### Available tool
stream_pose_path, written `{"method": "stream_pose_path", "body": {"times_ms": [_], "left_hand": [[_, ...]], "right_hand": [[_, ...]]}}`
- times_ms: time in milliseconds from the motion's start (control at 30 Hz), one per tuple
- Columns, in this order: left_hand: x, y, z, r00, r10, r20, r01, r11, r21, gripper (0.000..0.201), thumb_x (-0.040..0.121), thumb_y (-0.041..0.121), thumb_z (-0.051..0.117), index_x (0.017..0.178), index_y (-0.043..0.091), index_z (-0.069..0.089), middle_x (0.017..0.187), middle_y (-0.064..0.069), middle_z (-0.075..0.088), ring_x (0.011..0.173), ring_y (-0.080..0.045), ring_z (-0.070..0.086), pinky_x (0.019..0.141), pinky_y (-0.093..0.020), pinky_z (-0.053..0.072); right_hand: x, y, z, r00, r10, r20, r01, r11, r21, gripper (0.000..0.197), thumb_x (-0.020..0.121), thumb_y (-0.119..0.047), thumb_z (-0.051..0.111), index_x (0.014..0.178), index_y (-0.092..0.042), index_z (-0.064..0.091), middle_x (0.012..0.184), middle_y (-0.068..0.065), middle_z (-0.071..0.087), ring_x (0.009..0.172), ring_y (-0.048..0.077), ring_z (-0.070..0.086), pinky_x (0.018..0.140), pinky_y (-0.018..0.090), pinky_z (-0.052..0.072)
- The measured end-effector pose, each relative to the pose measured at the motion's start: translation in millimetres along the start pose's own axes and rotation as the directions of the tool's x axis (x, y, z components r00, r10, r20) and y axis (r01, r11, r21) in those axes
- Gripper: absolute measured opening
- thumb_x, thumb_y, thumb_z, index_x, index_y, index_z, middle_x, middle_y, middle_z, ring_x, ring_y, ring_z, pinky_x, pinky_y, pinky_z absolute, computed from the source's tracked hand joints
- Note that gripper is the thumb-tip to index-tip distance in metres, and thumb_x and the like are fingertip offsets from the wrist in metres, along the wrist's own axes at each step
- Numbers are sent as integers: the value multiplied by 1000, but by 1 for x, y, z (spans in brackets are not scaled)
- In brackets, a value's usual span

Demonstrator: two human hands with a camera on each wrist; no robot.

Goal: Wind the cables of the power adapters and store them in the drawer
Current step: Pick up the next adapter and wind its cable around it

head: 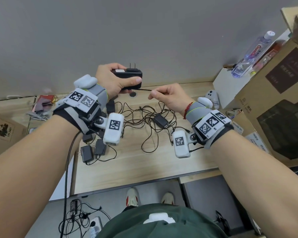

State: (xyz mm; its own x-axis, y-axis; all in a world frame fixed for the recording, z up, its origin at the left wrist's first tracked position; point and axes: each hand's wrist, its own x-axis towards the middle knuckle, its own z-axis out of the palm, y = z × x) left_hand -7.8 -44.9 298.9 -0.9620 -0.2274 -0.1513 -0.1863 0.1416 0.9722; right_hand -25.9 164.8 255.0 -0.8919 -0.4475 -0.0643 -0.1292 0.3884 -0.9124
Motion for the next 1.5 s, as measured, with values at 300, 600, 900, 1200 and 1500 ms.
{"method": "stream_pose_path", "body": {"times_ms": [300, 600, 900, 1200, 1500], "left_hand": [[-7, -16, 6, 995, -44, 93, 26, 981, 192, 40, 58, 16, 94, 86, 10, 67, 82, -9, 69, 54, -18, 68, 50, -26, 56], [-10, -12, 5, 992, -107, 60, 97, 982, 160, 45, 64, 12, 90, 100, 4, 66, 104, -15, 65, 55, -20, 69, 45, -22, 53], [-21, -6, 8, 987, -59, 151, 23, 974, 226, 30, 64, 8, 89, 80, 14, 64, 85, -11, 66, 50, -18, 67, 49, -29, 58], [-26, 0, 6, 982, -32, 186, -17, 967, 256, 32, 62, 13, 91, 80, 15, 65, 80, -9, 67, 53, -22, 68, 54, -34, 61], [-30, 7, 9, 978, 7, 209, -59, 968, 246, 32, 61, 13, 92, 78, 17, 66, 78, -8, 67, 55, -22, 69, 54, -35, 61]], "right_hand": [[13, -30, -17, 996, -50, -74, 47, 998, -45, 17, 85, -26, 76, 71, -20, 69, 59, -2, 43, 55, 8, 34, 55, 21, 30], [23, -39, -17, 993, -95, -66, 89, 993, -81, 18, 84, -30, 76, 69, -24, 68, 70, 10, 52, 67, 19, 40, 67, 28, 35], [26, -42, -16, 987, -106, -120, 92, 989, -116, 14, 83, -29, 77, 72, -26, 69, 66, -11, 62, 62, 3, 48, 67, 17, 43], [24, -42, -15, 985, -116, -126, 109, 992, -61, 13, 85, -24, 77, 75, -21, 69, 69, -5, 61, 63, 4, 50, 68, 15, 46], [29, -32, -13, 989, -91, -120, 83, 994, -70, 15, 88, -25, 73, 84, -11, 72, 58, -16, 56, 55, -3, 43, 64, 12, 40]]}}
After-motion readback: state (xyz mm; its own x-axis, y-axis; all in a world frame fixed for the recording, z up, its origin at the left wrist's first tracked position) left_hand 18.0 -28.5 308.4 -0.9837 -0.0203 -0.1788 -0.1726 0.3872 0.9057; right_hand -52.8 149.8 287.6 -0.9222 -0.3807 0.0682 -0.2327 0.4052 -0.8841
